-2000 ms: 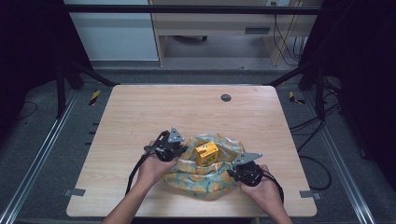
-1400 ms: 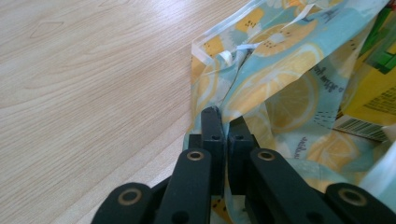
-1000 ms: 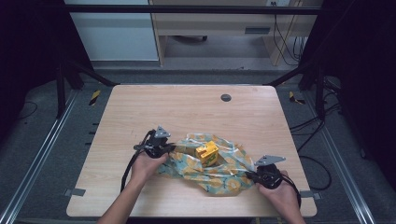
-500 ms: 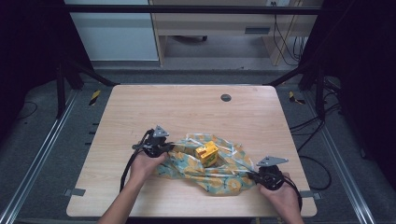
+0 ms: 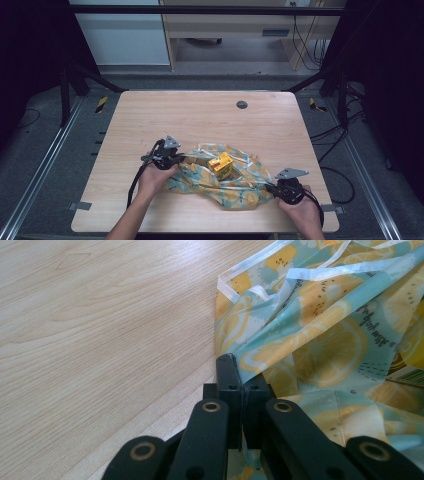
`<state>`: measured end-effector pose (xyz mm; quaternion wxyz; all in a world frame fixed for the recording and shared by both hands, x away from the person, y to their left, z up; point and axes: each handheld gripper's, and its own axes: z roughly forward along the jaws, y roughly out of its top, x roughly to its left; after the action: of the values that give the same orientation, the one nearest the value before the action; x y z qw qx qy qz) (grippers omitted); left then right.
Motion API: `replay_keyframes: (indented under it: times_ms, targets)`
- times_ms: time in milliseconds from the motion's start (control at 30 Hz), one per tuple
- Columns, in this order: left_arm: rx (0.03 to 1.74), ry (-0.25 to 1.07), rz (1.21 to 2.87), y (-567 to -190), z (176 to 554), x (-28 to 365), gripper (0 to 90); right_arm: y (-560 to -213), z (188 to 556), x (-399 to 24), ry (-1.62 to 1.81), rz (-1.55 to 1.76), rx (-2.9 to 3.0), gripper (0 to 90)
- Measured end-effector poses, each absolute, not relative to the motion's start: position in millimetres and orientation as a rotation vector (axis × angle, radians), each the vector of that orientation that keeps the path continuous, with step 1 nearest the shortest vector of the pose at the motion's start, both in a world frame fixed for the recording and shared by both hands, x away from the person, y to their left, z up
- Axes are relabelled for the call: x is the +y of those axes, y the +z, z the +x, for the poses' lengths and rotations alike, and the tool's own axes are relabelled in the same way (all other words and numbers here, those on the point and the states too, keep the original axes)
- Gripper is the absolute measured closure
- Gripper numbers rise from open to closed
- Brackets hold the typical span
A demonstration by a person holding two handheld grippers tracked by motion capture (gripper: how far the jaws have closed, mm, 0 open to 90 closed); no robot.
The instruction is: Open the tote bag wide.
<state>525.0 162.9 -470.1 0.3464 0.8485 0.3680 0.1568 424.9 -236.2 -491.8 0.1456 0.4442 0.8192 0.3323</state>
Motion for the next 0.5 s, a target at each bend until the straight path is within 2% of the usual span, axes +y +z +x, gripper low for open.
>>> replay_keyframes:
  times_ms: [133,233,333,500]
  targets:
    - [0.964,0.399,2.178,-470.8,522.9,162.5,88.1,-492.9,424.7,-235.1,0.950,1.285,2.348,89.7]
    - [0.936,0.419,2.159,-467.3,517.8,163.3,76.3,-491.5,424.6,-236.0,1.010,1.245,2.326,86.3]
    - [0.917,0.437,2.117,-461.0,513.5,165.9,62.1,-487.3,423.9,-235.3,1.069,1.215,2.285,75.3]
    - [0.888,0.458,2.072,-450.0,508.2,164.1,47.8,-481.3,422.7,-227.8,1.069,1.155,2.246,48.9]
